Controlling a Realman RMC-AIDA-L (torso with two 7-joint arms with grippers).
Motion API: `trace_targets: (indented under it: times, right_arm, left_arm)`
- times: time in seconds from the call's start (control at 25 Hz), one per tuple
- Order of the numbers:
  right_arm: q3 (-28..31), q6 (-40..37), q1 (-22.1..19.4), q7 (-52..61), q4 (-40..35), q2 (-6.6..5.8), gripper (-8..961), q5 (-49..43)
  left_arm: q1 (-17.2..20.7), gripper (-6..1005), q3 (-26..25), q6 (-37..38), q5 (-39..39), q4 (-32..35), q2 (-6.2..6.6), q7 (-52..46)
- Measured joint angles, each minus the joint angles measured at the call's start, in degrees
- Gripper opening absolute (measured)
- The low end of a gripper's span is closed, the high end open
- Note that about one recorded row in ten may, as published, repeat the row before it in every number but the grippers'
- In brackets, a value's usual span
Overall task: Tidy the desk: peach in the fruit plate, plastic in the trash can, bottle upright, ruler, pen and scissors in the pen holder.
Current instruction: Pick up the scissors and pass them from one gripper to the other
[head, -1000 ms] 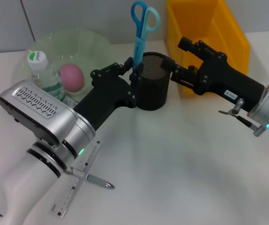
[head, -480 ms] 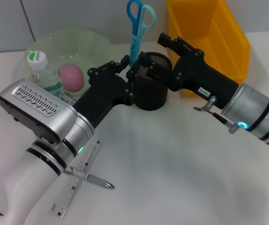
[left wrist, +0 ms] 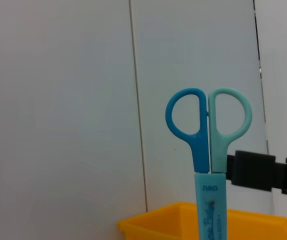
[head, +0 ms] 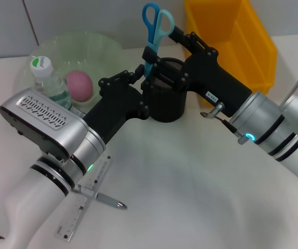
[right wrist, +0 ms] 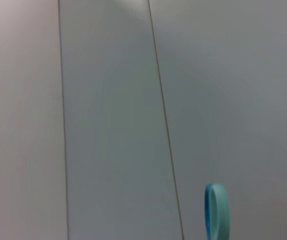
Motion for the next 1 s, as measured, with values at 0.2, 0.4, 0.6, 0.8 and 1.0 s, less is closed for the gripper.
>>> trace_targets:
  times: [0.2,0.4,0.6,0.8,1.0]
  right_arm:
    - [2.0,1.3,0.4,-2.1,2.0,0.0,755,0.0]
    - [2.6,2.6,0.8,-3.1,3.4,0.01,739,0.0]
    - [3.3,3.4,1.2,-3.4,4.2,0.04,722,-0.1]
    - [3.3,3.4,1.3,-3.4,4.3,0.07,706,-0.2]
    - [3.3,3.1,1.1,-3.4,4.3,0.1,537,-0.3]
  left_arm:
    - [0.0,225,0.1,-0.2,-0.1,0.3,0.0,0.0]
    - [0.0,228,0.2,-0.2,-0.1,0.4,0.0,0.0]
    - [0.0,231,0.3,-0.2,-0.1,0.4,0.0,0.0]
    - [0.0,235,0.3,-0.2,-0.1,0.4,0.0,0.0]
    - [0.0,238,0.4,-0.1,-0.1,0.4,0.0,0.0]
